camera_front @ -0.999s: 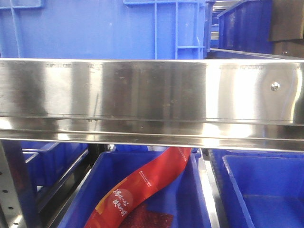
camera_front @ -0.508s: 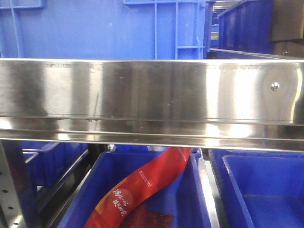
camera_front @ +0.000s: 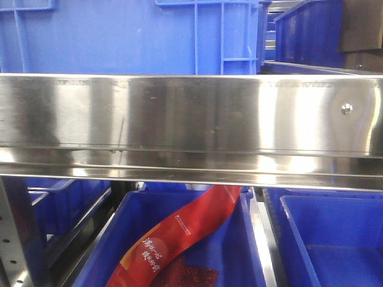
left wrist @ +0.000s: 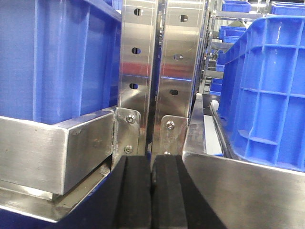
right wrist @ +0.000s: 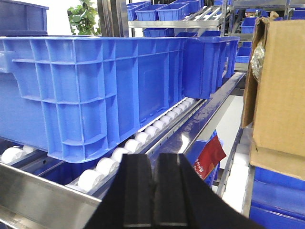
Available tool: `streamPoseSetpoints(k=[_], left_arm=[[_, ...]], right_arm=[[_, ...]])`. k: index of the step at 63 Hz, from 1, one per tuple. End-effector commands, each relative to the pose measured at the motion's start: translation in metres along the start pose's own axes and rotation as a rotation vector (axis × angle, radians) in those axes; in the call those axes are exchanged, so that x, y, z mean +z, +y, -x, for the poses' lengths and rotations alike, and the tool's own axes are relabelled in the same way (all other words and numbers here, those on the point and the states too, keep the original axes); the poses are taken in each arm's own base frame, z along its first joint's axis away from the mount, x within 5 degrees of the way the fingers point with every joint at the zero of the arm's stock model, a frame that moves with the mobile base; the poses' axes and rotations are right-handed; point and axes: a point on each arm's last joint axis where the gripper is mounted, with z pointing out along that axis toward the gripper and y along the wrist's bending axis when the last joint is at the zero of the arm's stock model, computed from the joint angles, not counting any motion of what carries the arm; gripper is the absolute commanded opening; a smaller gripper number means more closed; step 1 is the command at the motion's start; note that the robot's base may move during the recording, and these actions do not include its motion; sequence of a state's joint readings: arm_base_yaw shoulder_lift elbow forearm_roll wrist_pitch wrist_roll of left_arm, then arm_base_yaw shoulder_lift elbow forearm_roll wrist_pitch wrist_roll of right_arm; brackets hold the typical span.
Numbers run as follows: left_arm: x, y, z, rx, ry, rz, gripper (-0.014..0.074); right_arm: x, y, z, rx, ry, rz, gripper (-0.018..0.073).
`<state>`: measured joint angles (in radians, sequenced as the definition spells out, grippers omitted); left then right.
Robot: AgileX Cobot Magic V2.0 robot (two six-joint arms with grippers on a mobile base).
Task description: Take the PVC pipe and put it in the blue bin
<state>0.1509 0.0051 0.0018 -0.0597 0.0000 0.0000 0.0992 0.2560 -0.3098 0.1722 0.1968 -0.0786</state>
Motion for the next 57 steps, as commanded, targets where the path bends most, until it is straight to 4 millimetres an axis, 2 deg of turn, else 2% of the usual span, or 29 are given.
streamPoseSetpoints(k=[1, 57], left_arm=[[-0.0005, -0.0005, 0.0032, -0.007, -0.031, -0.008, -0.0111], [-0.0005, -0.0005, 0.0032, -0.007, -0.031, -0.008, -0.0111]], right_arm=[[-0.0005, -0.0007, 0.0029, -0.005, -0.031, -0.009, -0.0169], [-0.0005, -0.0007, 0.0029, -0.005, -0.031, -0.009, -0.0169]])
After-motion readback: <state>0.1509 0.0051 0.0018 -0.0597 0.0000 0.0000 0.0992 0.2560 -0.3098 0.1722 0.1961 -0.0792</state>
